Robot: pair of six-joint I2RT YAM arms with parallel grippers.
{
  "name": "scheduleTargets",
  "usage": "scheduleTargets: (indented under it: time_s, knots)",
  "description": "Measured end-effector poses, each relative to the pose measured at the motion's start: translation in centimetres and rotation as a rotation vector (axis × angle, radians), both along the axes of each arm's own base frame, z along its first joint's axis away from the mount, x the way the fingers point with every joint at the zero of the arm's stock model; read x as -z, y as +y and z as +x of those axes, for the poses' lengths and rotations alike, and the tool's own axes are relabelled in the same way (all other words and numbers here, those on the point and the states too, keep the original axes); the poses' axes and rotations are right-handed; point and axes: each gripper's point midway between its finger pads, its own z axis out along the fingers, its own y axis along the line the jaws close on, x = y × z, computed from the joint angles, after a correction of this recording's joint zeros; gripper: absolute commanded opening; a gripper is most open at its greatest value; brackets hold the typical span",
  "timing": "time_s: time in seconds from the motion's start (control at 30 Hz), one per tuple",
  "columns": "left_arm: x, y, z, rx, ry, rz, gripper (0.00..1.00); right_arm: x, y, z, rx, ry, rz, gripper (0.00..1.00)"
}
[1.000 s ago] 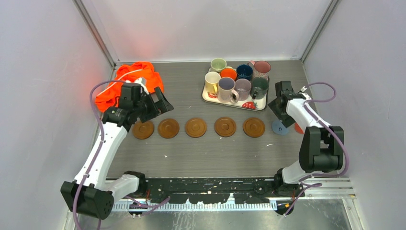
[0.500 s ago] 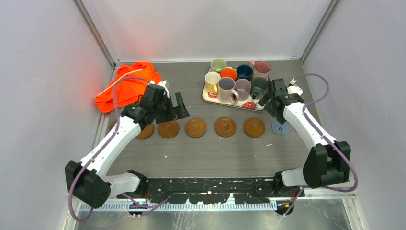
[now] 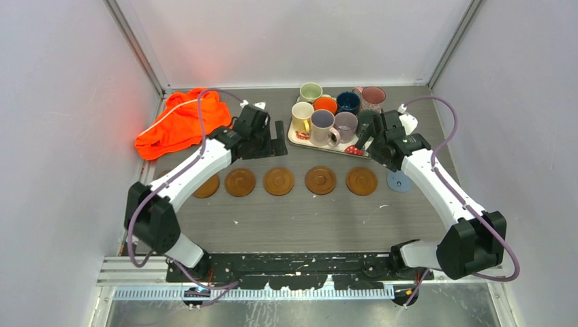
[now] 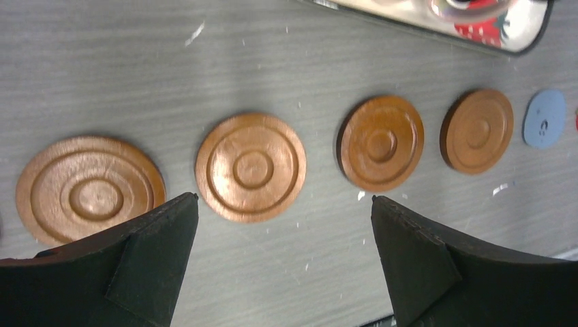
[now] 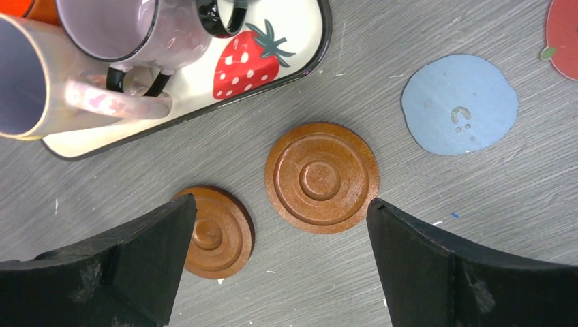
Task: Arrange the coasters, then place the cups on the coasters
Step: Pick up the cup from the tray.
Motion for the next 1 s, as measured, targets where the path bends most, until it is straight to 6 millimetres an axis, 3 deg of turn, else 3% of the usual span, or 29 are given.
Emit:
scheduleTargets:
  time_s: [0.4, 0.53, 1.0]
  knots:
    - [2.8, -4.6, 9.5, -0.050, -0.075, 0.085, 1.00, -2.8, 0.1, -1.0, -0.042, -0.074, 0.010, 1.00]
    - [3.7, -6.2, 11.6, -0.053, -0.100, 0.104, 1.00, -3.2, 0.0, -1.4, -0.048, -0.082, 0.008, 1.00]
    - [4.6, -8.6, 14.8, -0.052, -0.149, 0.138, 1.00, -3.2, 0.2, -1.8, -0.071, -0.070, 0.015, 1.00]
